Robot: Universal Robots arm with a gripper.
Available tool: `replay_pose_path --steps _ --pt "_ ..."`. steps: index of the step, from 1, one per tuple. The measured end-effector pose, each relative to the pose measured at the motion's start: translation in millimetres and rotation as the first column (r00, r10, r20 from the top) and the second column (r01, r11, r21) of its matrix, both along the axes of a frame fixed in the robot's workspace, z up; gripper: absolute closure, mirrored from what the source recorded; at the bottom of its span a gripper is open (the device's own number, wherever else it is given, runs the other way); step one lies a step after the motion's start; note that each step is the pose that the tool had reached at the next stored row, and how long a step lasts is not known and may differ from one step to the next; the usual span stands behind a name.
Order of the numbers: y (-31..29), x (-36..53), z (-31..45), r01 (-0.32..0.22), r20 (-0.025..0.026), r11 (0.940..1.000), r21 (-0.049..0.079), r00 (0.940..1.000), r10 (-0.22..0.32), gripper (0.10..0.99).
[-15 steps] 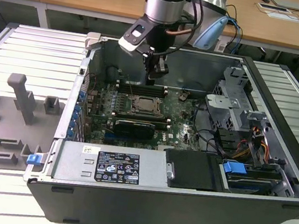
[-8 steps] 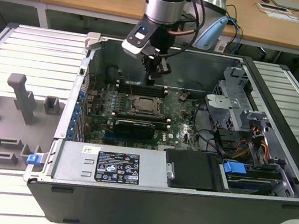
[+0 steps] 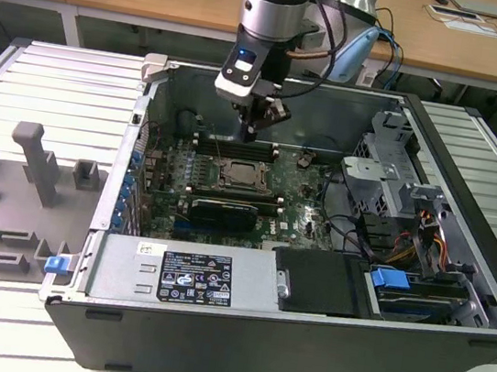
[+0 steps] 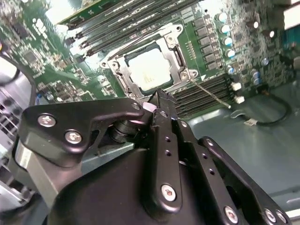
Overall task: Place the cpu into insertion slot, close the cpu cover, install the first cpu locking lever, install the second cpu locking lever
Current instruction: 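Install the first cpu locking lever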
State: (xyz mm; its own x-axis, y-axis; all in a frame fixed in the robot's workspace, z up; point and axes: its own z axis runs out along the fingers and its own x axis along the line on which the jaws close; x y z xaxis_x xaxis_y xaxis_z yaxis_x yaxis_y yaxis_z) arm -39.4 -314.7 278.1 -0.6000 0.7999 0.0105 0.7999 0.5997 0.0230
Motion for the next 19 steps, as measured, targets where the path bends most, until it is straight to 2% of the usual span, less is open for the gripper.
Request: replay_pose_path --steps 4,6,7,9,11,13,14,16,17,19 --pt "0.0 0.0 -0.5 -0.103 0.0000 0.9947 0.000 0.9947 0.103 0.980" --pt "0.0 0.0 -0.7 -0.170 0.0000 0.9854 0.000 0.9854 0.170 0.980" --pt "0.0 0.0 -0.8 -0.211 0.0000 0.9775 0.000 0.9775 0.211 0.980" --pt "0.0 0.0 -0.9 -0.246 -0.0001 0.9692 0.000 0.9692 0.246 0.980" --pt "0.0 0.0 -0.9 -0.289 -0.0001 0.9573 0.000 0.9573 0.289 0.980" --pt "0.0 0.0 -1.0 -0.349 0.0000 0.9369 0.000 0.9369 0.349 0.980" --pt "0.0 0.0 -1.1 -0.366 0.0000 0.9305 0.000 0.9305 0.366 0.980" --pt "0.0 0.0 -1.1 -0.407 0.0000 0.9135 0.000 0.9135 0.407 0.980" --pt "0.0 0.0 -1.1 -0.436 0.0000 0.8999 0.000 0.8999 0.436 0.980" --pt "0.0 0.0 -1.2 -0.469 -0.0001 0.8834 0.000 0.8834 0.469 0.980"
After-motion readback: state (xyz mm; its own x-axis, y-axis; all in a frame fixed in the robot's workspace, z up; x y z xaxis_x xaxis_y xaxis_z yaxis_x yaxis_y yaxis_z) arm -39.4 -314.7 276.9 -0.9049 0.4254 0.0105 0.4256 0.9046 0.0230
